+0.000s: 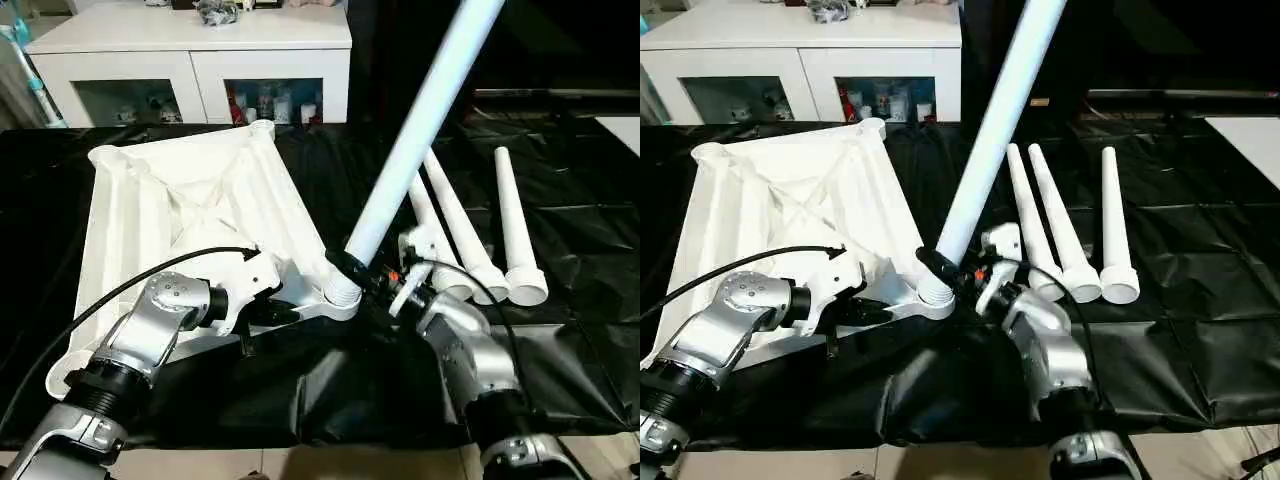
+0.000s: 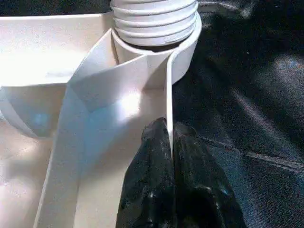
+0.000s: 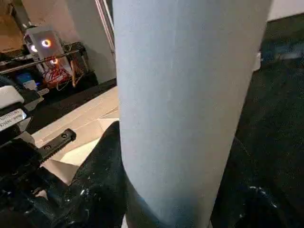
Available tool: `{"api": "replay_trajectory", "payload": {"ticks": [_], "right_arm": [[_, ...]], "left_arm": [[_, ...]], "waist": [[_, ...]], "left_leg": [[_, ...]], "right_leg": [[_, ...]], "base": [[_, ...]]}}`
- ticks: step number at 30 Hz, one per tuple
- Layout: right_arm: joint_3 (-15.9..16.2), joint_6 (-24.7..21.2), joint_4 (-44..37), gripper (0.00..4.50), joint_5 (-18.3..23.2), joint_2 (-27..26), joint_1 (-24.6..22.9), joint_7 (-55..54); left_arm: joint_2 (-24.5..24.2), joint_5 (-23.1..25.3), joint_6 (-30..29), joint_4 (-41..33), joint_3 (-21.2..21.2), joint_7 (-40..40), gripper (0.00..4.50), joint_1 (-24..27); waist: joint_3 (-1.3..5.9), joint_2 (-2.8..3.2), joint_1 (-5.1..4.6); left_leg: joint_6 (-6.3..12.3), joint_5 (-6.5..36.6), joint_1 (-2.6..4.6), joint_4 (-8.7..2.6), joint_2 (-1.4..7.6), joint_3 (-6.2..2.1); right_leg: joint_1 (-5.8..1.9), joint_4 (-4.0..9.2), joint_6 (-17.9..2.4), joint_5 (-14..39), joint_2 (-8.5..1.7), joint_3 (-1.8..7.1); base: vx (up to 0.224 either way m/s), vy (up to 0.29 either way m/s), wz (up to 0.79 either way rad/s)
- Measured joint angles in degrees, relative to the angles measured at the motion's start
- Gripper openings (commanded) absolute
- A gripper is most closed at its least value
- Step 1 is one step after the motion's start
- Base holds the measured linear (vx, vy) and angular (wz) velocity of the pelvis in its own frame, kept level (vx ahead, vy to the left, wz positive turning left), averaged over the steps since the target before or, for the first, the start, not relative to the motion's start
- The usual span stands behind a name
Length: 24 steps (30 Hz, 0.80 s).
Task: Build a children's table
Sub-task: Insert table leg to table base
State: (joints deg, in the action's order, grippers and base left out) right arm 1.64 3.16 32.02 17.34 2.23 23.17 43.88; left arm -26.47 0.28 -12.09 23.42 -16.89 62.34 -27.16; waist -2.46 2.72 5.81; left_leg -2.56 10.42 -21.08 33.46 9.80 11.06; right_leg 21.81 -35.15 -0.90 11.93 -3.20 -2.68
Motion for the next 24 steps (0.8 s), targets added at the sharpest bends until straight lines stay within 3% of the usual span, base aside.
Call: {"api": "replay_trajectory", "payload": {"ticks": [4, 8, 16, 20, 24], "right_arm": [[2.6, 5.0, -0.2, 1.84, -3.5, -0.2, -0.7, -2.3], [4.0, 7.2, -0.4, 1.84, -4.9, -0.1, -1.0, -3.1], [7.8, 9.6, -1.7, 1.84, -10.0, 1.6, -0.7, -2.2], [7.7, 9.5, -2.0, 1.84, -9.3, 1.2, -1.1, -1.3], [6.4, 7.5, -1.7, 1.84, -6.9, 0.1, -1.0, -0.9]], "left_arm": [[-0.5, 0.0, 0.0, 0.0, -0.4, 0.1, 0.00, -0.1], [-0.9, 0.0, -0.3, -0.4, -0.5, 0.5, 0.00, 0.0], [-2.1, 0.1, -0.6, -1.9, -0.6, 0.4, 0.00, 0.7], [-2.3, 0.0, -1.2, -3.3, -0.5, 0.3, 0.00, 1.3], [-2.7, 0.0, -1.7, -4.6, -0.4, 0.1, 0.00, 2.1]], "waist": [[0.01, 0.40, -0.08], [0.00, 0.40, -0.18], [-0.07, -0.04, -0.72], [0.07, -0.62, -0.69], [0.11, -0.80, -0.74]], "left_leg": [[-0.01, 0.0, 0.04, -0.10, 0.00, 0.00], [-0.01, 0.0, 0.09, -0.34, -0.01, 0.02], [-0.02, 0.0, 0.13, -0.48, -0.02, 0.05], [-0.02, 0.0, 0.14, -0.59, -0.02, 0.07], [-0.02, 0.0, 0.14, -0.61, -0.02, 0.10]], "right_leg": [[0.02, 0.02, 0.0, 0.0, 0.00, 0.01], [0.05, 0.09, 0.0, 0.0, 0.00, 0.00], [0.06, 0.14, 0.5, 0.3, 0.01, 0.02], [0.09, 0.16, 0.5, 0.3, 0.01, 0.03], [0.09, 0.20, 0.5, 0.4, 0.01, 0.04]], "base": [[0.000, 0.000, 0.00], [0.000, 0.000, 0.00], [0.000, 0.000, 0.00], [0.000, 0.000, 0.00], [0.000, 0.000, 0.00]]}}
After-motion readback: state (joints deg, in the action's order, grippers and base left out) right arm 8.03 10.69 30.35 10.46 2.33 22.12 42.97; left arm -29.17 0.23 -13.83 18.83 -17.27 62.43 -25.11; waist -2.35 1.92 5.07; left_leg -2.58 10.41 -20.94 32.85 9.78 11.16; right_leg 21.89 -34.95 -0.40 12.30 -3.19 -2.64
